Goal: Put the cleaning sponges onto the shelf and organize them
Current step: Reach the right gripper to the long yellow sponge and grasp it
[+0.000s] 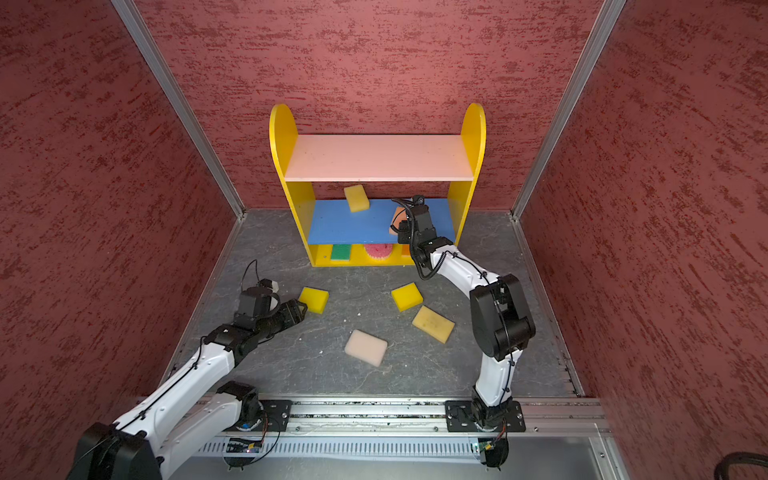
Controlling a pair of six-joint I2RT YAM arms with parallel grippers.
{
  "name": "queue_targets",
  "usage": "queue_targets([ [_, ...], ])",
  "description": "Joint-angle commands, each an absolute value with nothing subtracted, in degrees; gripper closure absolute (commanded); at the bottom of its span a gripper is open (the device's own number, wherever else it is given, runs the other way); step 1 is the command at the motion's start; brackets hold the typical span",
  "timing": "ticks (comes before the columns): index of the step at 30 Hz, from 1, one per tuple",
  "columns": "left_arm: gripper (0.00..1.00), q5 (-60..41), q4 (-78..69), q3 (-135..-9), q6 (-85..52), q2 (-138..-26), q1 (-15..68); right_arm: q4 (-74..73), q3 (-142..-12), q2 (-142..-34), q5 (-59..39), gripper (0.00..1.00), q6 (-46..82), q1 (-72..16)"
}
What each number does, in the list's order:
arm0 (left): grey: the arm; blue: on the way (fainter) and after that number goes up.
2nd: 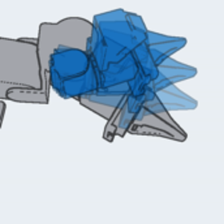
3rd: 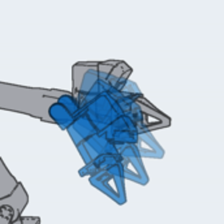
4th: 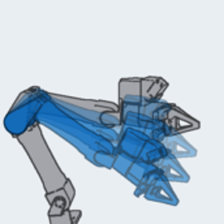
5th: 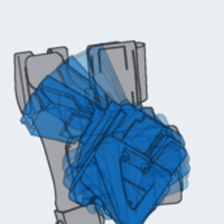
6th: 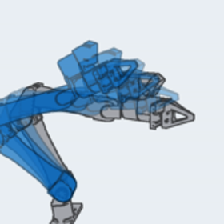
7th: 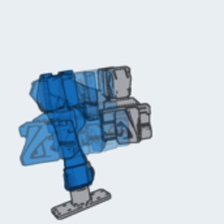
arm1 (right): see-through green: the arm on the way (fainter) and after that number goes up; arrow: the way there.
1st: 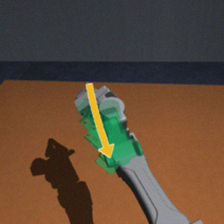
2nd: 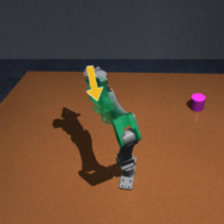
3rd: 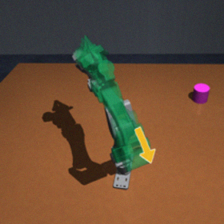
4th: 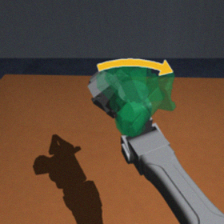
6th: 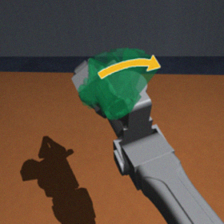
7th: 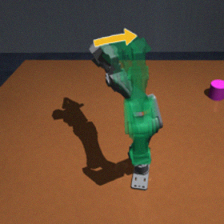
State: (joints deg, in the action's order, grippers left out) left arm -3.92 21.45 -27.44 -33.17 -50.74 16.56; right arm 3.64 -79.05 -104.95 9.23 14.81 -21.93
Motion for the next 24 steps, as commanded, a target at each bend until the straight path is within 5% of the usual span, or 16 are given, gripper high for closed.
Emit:
queue_targets([
  [1, 0.24, 2.4, 24.0, -34.1, -34.1, -50.2, 21.0, 2.0, -79.3, -104.1, 8.3, 0.57, 14.8, -21.4],
  [13, 0.24, 8.1, 26.1, -43.7, -33.7, -53.0, 27.7, -4.2, -72.2, -93.7, 9.8, 0.38, 9.4, -27.9],
  [24, 0.22, 10.3, 34.2, -42.5, -32.9, -42.9, 24.8, -11.1, -79.2, -105.2, 6.1, 0.21, 5.5, -36.0],
])
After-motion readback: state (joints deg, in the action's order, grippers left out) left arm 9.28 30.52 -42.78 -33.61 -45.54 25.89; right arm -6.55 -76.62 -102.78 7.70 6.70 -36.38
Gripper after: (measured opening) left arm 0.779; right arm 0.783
